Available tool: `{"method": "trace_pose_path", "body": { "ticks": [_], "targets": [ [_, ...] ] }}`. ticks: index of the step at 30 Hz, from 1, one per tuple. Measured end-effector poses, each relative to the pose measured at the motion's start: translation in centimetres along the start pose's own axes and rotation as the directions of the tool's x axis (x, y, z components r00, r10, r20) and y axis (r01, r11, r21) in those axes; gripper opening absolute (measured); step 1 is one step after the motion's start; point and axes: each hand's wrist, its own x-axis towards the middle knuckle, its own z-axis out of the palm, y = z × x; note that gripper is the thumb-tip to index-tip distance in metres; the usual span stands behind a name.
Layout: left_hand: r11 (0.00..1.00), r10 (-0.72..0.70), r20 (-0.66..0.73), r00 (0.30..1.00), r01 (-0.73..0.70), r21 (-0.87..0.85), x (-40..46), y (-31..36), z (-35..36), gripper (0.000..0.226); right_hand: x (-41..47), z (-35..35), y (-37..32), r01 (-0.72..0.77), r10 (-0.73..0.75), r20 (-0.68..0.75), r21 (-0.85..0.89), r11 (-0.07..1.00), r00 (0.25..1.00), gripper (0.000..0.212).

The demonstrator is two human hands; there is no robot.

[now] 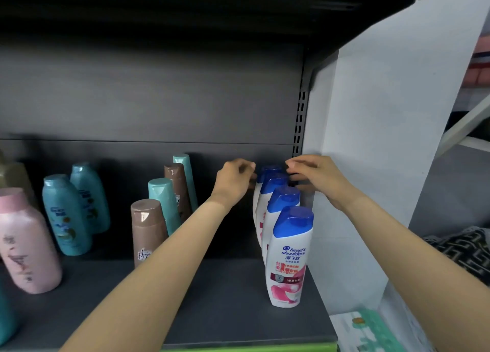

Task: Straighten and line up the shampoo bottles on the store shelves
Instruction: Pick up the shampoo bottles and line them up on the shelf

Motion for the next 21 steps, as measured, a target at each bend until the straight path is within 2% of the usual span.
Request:
{"method": "trace_pose_path", "body": {
  "ticks": [4,10,16,21],
  "targets": [
    [0.996,-0.018,-0.003,1.000,0.019,0.083,1.1,0.4,0.5,0.028,1.5,0.4,0.2,0.026,-0.029,-0.040,-0.077,0.997,0.999,0.018],
    [0.985,-0.084,0.111,0.990,0.066,0.162,2.1,0.4,1.3,0.037,3.0,1.9,0.5,0.004,0.005,0.046,-0.190,0.982,0.999,0.033],
    [0.980,-0.069,0.088,0.994,0.052,0.191,2.2,-0.1,1.9,0.033,3.8,2.0,0.8,-0.055,0.061,0.072,-0.092,0.994,0.996,0.029],
    [0.988,-0.019,0.063,0.998,0.009,0.156,2.1,-0.2,2.0,0.031,3.9,2.1,0.7,-0.040,0.044,0.078,-0.054,0.998,0.996,0.026]
  ]
}}
